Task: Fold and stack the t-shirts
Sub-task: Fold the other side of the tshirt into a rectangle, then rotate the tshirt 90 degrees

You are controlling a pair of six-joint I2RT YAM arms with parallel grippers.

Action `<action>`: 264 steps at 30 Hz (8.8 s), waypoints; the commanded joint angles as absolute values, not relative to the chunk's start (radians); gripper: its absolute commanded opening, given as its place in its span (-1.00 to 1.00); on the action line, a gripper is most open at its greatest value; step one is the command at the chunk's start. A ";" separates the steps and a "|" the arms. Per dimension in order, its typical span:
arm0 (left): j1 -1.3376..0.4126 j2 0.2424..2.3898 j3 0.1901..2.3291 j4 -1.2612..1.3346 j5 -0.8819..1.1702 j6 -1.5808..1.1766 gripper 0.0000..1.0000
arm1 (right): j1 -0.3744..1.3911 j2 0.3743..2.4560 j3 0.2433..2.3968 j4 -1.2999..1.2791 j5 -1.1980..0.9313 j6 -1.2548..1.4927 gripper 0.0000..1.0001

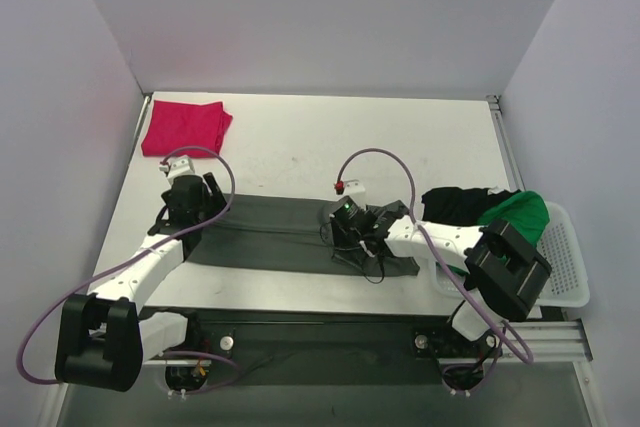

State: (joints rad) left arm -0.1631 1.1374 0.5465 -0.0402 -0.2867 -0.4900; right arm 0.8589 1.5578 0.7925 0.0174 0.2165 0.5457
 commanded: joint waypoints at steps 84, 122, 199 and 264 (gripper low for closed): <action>-0.109 1.433 0.678 0.120 -0.132 -0.594 0.75 | 0.368 1.802 1.218 -0.275 0.377 0.400 -0.09; -0.457 1.509 0.683 0.201 -0.298 -0.546 0.82 | 0.741 1.684 0.943 -0.213 0.259 0.607 0.07; -0.537 1.273 0.351 0.215 -0.229 -0.693 0.89 | 0.334 2.072 1.440 -0.396 0.090 0.356 0.09; -1.310 1.334 0.454 0.373 -0.316 -0.966 0.89 | 0.245 2.368 1.960 -0.617 0.080 0.256 0.15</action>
State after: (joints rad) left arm -1.3003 1.3090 0.4095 0.3275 -0.3256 -0.9649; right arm 0.2546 2.3489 1.9476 -0.5579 0.0631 0.2745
